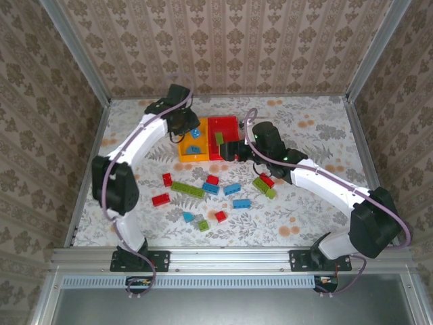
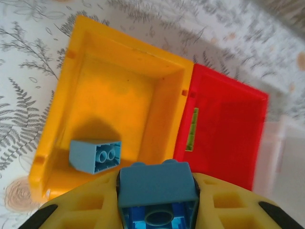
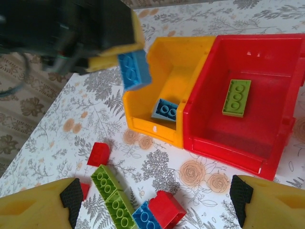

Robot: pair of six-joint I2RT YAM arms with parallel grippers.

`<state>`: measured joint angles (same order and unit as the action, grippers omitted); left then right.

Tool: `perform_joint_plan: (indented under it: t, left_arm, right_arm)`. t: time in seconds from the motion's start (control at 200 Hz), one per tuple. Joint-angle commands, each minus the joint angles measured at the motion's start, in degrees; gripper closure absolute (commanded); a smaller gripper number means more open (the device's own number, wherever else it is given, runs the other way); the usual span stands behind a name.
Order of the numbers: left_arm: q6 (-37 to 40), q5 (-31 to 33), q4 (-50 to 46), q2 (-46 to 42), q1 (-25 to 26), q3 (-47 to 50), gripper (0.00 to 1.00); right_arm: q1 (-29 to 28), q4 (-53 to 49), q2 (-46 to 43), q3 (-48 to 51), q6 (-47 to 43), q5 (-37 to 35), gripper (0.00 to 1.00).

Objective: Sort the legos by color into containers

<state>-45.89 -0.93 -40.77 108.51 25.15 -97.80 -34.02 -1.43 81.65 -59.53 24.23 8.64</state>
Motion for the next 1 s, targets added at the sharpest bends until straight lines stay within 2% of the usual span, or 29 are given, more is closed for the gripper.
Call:
perform_joint_plan:
  t: [0.0,0.26,0.57,0.67,0.76,0.855,0.995]
  left_arm:
    - [6.5,1.8,-6.6,6.0,0.7,-5.5,0.84]
    - [7.3,1.1,-6.6,11.3,0.6,-6.6,0.84]
    - [7.7,-0.7,-5.6,13.6,0.7,-5.0,0.81]
    - [7.9,-1.4,-6.0,14.0,0.7,-5.1,0.76]
    - [8.1,-1.5,-6.3,13.3,0.6,-4.8,0.63]
    - [8.4,-1.5,-6.8,11.9,0.6,-4.5,0.5]
    - [8.4,-1.6,-6.9,8.5,0.7,-3.8,0.43]
  right_arm:
    - [0.3,0.9,-1.4,-0.9,0.5,-1.2,0.16]
    - [-1.3,0.9,0.6,-3.8,-2.3,2.7,0.16]
    - [-11.7,-4.2,6.9,-12.6,-14.9,-7.3,0.15]
    - [-12.7,-5.2,7.2,-13.2,-16.7,-10.7,0.15]
    - [-12.2,-5.8,5.3,-11.4,-16.8,-15.4,0.14]
    - [-9.1,-6.8,1.7,-7.5,-14.7,-16.3,0.14]
    - [-3.3,-10.3,-5.2,-0.1,-12.0,-15.4,0.14]
